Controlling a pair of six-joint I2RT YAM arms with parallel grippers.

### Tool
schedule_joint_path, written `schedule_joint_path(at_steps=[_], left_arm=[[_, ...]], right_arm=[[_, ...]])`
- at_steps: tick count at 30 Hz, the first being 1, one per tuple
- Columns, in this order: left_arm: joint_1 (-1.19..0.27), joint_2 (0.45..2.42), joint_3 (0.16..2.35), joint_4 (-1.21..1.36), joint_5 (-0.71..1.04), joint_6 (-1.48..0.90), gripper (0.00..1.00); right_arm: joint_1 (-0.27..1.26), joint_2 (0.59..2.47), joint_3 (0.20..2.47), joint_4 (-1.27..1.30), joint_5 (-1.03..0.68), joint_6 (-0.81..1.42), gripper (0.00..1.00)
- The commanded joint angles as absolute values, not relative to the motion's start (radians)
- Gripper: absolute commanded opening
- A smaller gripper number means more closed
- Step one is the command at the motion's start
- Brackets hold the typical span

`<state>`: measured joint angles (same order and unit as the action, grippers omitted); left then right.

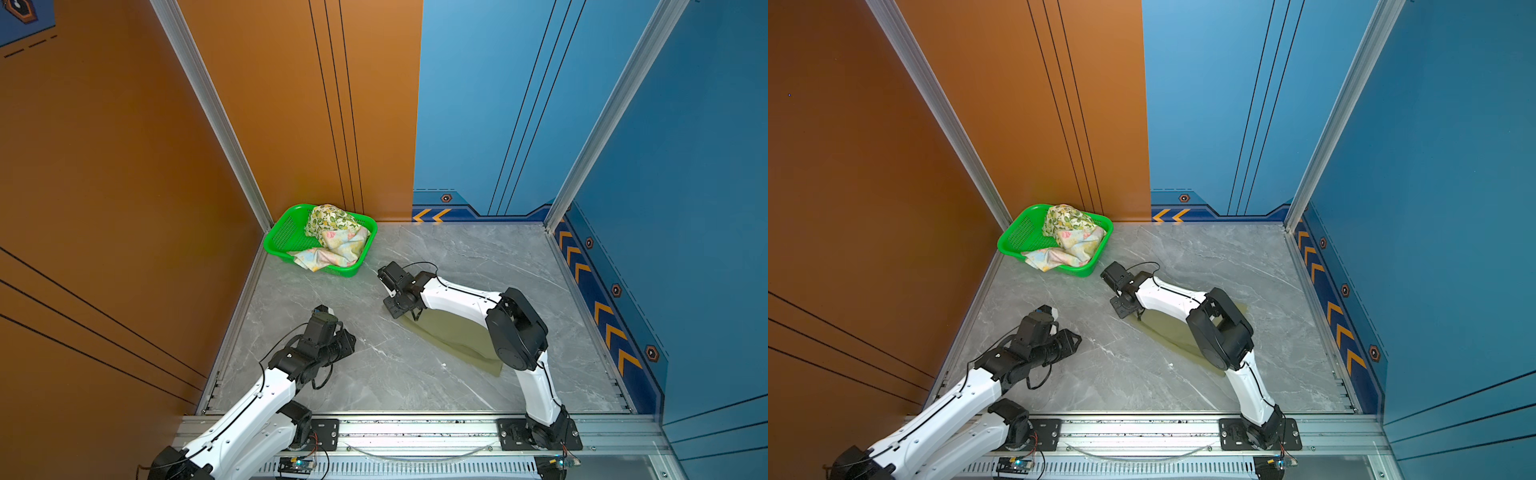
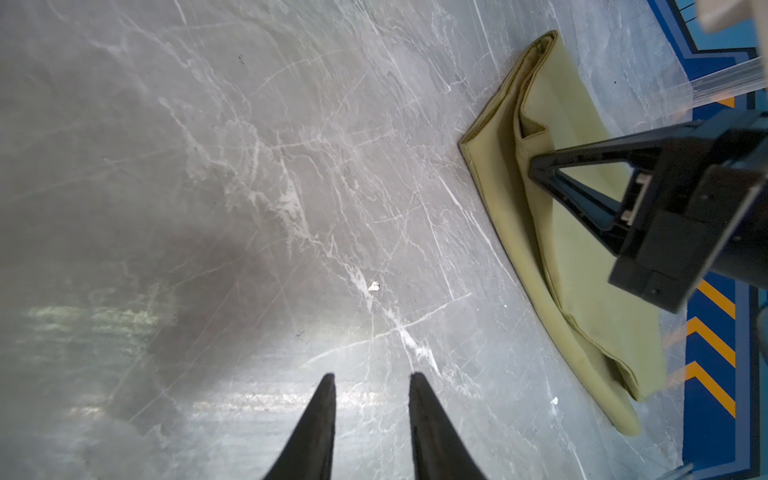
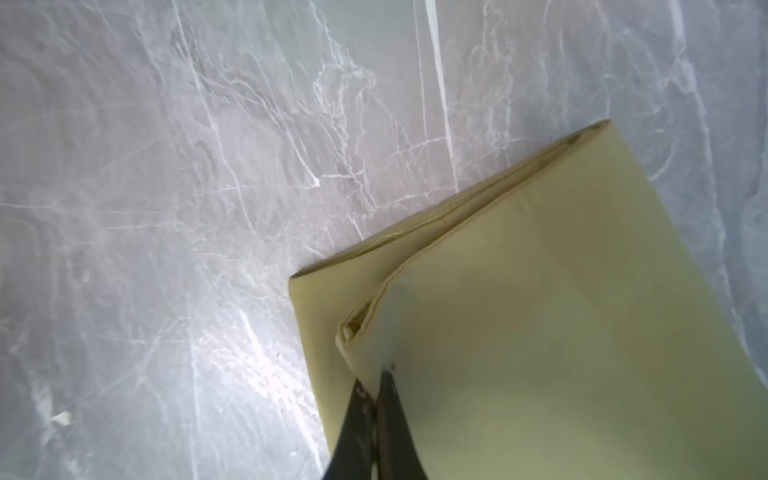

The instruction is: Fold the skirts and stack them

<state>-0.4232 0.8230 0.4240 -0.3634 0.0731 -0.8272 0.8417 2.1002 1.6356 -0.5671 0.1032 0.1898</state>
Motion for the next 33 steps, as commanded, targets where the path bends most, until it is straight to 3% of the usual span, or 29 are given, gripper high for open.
schedule_joint_path(at_steps=[1,11,12,14,15,18,24,29,33], left_arm=[[-0.415,0.828,0.41,-0.359,0.092,-0.811,0.32],[-0.419,0.827,0.409,-0.351,0.085,-0.816,0.32],[-0.42,0.828,0.408,-0.349,0.085,-0.817,0.32],[-0.422,0.83,0.41,-0.343,0.082,-0.819,0.34],[-0.422,0.832,0.413,-0.343,0.082,-0.819,0.36],[-0.429,0.844,0.431,-0.343,0.07,-0.81,0.44],[-0.519,0.941,0.52,-0.344,-0.032,-0.756,0.55],[-0.689,1.136,0.692,-0.368,-0.2,-0.66,0.58],[-0.782,1.343,0.871,-0.389,-0.265,-0.566,0.59]], right_arm=[[0.841,2.043,1.675,-0.589,0.057,0.236,0.0],[0.869,2.12,1.711,-0.598,0.001,0.259,0.01],[0.87,2.123,1.714,-0.603,-0.008,0.259,0.11],[0.865,2.106,1.701,-0.606,-0.009,0.259,0.42],[0.858,2.092,1.688,-0.605,-0.009,0.263,0.51],[0.827,2.013,1.628,-0.593,-0.023,0.279,0.64],[0.748,1.81,1.398,-0.548,0.028,0.36,0.7],[0.613,1.628,1.164,-0.515,0.079,0.447,0.71],[0.463,1.523,0.996,-0.451,0.017,0.503,0.73]])
